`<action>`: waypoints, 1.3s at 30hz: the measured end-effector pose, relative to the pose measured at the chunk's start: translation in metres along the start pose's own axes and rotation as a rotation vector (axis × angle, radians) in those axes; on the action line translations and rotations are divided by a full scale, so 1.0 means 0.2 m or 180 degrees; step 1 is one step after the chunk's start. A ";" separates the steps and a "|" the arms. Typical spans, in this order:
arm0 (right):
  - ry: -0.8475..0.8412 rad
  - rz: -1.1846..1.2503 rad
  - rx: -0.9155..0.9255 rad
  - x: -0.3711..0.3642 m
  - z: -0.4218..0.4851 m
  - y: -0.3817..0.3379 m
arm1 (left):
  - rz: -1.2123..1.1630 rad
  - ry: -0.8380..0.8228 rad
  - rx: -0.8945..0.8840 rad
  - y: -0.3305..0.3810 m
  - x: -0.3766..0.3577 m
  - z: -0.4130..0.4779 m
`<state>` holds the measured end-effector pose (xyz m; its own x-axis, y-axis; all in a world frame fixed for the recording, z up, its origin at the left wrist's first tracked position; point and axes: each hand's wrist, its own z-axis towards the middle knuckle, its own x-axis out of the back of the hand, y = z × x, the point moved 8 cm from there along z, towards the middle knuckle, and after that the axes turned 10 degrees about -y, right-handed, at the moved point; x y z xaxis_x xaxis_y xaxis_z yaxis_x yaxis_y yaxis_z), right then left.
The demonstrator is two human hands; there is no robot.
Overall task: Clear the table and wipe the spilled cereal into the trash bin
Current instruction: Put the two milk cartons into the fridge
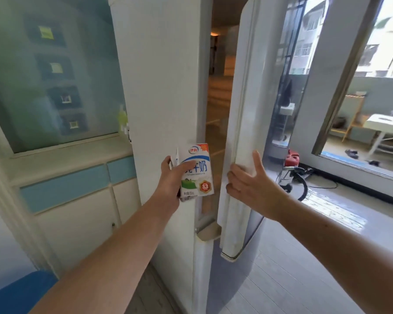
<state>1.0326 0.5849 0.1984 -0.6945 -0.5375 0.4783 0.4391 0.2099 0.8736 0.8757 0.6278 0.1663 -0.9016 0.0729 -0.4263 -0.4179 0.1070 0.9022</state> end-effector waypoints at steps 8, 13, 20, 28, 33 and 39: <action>0.0640 0.0326 -0.0266 0.06 -0.17 0.00 | -0.0013 -0.0355 0.0084 -0.08 -0.16 0.02; 0.0059 0.1114 -0.0774 -0.02 -0.18 0.05 | -0.0126 -0.0542 0.0135 -0.15 -0.25 0.05; 0.0202 0.1953 -0.1613 -0.02 -0.19 0.19 | -0.0131 -0.0690 0.0087 -0.20 -0.34 0.08; -0.0357 0.7372 -0.1890 -0.32 0.04 0.17 | 0.0166 -0.0734 -0.0346 -0.13 -0.43 0.21; 0.0142 0.7213 -0.1767 -0.47 0.18 0.29 | 0.0437 -0.0658 -0.0455 -0.10 -0.53 0.38; 0.0646 0.7827 -0.1305 -0.68 0.38 0.50 | 0.0569 -0.0365 -0.0510 0.01 -0.61 0.64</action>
<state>1.1280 0.7410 0.2280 0.9638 0.2465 0.1015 0.0518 0.2003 -0.9784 0.9995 0.7465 0.2115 -0.9480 0.1893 -0.2558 -0.2737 -0.0754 0.9588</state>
